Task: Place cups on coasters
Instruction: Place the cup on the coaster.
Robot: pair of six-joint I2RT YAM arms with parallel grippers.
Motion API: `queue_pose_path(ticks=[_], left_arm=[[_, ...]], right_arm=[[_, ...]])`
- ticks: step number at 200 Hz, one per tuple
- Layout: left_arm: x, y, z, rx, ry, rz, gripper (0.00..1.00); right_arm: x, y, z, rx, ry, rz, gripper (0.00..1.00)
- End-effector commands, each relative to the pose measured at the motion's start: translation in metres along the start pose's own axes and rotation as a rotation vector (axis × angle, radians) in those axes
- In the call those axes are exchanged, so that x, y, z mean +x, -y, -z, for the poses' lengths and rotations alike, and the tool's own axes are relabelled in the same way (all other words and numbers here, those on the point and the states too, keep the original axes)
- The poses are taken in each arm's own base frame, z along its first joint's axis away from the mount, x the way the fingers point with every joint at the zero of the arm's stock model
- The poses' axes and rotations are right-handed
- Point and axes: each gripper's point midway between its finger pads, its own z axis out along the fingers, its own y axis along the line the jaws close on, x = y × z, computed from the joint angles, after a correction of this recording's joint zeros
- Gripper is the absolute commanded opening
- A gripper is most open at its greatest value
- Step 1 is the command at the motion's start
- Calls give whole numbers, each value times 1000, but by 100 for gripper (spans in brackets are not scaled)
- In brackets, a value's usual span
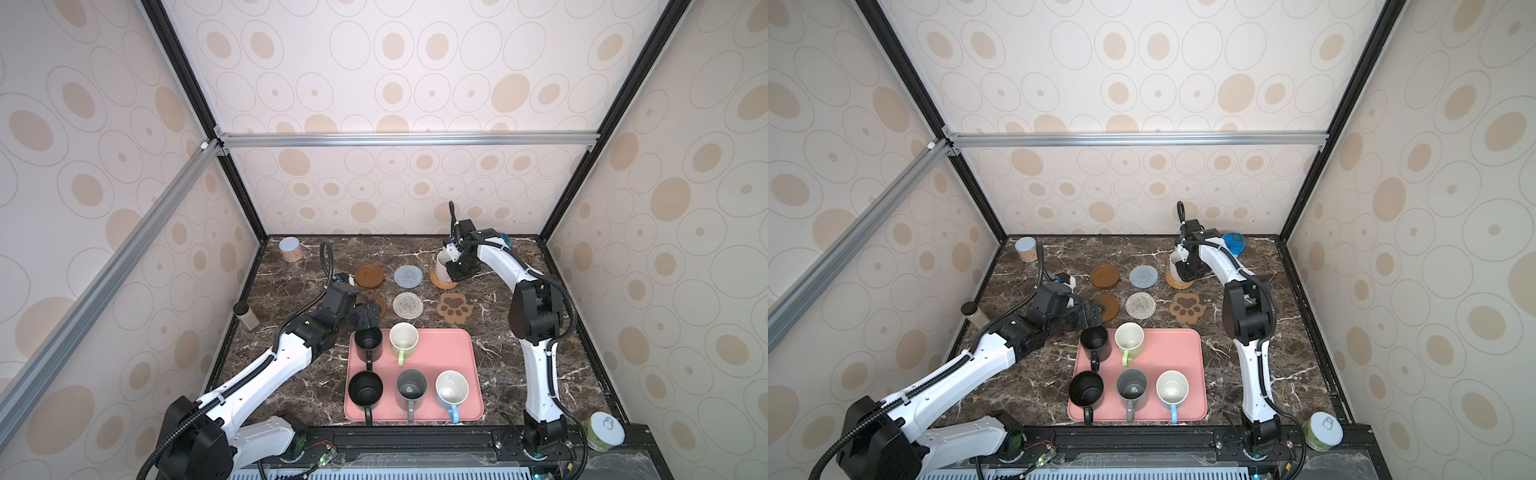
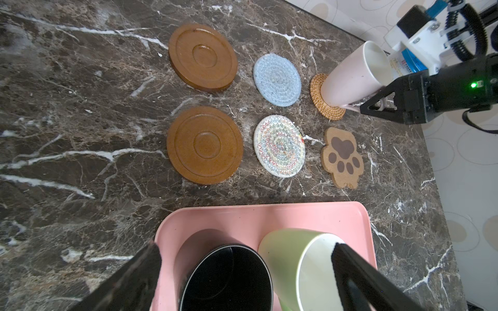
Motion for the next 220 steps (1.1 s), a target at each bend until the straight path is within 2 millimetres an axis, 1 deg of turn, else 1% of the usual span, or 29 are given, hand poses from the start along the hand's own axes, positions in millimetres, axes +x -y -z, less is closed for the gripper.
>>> queue_pose_path(ticks=[1, 42, 77, 105, 138, 179, 197, 220], left_arm=[[-3, 2, 8, 5, 12, -1, 100], [-3, 1, 10, 5, 17, 3, 100], [-4, 1, 12, 1, 22, 1, 100], [-5, -1, 14, -6, 29, -2, 100], [-7, -1, 15, -8, 36, -1, 100], [-12, 1, 17, -6, 47, -3, 100], [-12, 0, 17, -12, 48, -3, 100], [-11, -1, 17, -18, 46, -7, 100]], right_arm=[[10, 10, 10, 26, -17, -23, 24], [9, 10, 19, 31, 0, -23, 33], [7, 8, 30, 26, 19, -28, 37], [7, 6, 47, 13, 48, -34, 39], [11, 3, 72, 12, 86, -40, 41], [25, -1, 111, 5, 128, -91, 42], [37, -3, 126, 2, 142, -124, 43], [59, -6, 138, 4, 136, -151, 44]])
